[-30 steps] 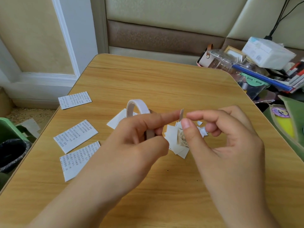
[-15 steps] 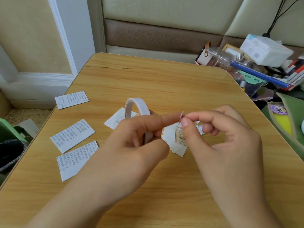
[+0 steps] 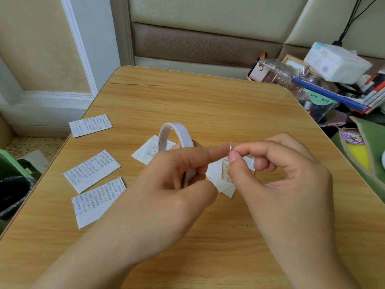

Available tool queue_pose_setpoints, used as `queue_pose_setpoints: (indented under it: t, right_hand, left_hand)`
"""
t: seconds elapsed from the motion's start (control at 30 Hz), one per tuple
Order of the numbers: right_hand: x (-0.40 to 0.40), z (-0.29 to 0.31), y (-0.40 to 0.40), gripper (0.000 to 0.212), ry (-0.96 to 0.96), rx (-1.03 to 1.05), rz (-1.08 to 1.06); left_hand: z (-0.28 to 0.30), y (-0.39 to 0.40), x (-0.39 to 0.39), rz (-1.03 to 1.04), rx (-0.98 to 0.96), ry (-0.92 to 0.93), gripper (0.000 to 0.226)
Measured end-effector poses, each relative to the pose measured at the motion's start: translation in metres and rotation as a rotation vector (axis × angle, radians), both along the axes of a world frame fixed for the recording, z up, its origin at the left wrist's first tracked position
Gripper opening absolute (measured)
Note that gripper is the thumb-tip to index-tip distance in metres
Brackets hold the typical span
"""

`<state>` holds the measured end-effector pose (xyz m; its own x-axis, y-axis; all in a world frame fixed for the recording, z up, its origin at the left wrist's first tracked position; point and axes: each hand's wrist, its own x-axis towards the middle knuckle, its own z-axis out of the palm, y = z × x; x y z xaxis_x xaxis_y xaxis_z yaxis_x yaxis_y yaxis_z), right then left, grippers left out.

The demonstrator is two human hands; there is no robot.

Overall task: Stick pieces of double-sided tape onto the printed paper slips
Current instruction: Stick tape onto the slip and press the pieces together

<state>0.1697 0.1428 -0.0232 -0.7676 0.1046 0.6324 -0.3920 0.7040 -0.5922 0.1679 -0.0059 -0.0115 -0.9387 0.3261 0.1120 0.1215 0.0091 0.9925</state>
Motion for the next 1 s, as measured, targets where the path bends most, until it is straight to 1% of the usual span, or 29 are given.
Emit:
queue_pose_setpoints:
  t: [0.2,0.47,0.57,0.63,0.7,0.77,0.83,1.0]
  right_hand:
    - [0.0,0.001,0.001,0.007,-0.024,-0.055,0.044]
    - [-0.001,0.003,0.003,0.014,-0.116,-0.234,0.157]
    - [-0.003,0.002,0.005,0.01,-0.169,-0.348,0.201]
    - [-0.003,0.002,0.005,0.005,-0.186,-0.372,0.202]
    - [-0.003,0.002,0.006,0.005,-0.145,-0.316,0.175]
    - [-0.002,0.003,0.005,0.007,-0.096,-0.211,0.135]
    - [-0.001,0.003,0.004,0.004,-0.054,-0.108,0.085]
    - [-0.001,0.001,0.003,0.007,-0.016,-0.004,0.003]
  left_hand:
    - [0.002,-0.003,-0.001,-0.021,0.015,-0.014,0.05]
    - [-0.005,-0.009,-0.004,-0.15,0.159,-0.043,0.053]
    - [-0.006,-0.01,-0.006,-0.182,0.197,-0.07,0.052]
    - [-0.006,-0.011,-0.006,-0.21,0.228,-0.086,0.053]
    - [-0.006,-0.011,-0.006,-0.216,0.238,-0.089,0.053]
    - [-0.006,-0.01,-0.006,-0.205,0.224,-0.078,0.054]
    - [-0.006,-0.009,-0.005,-0.192,0.198,-0.052,0.053]
    - [-0.004,-0.003,-0.002,-0.045,0.042,-0.021,0.053]
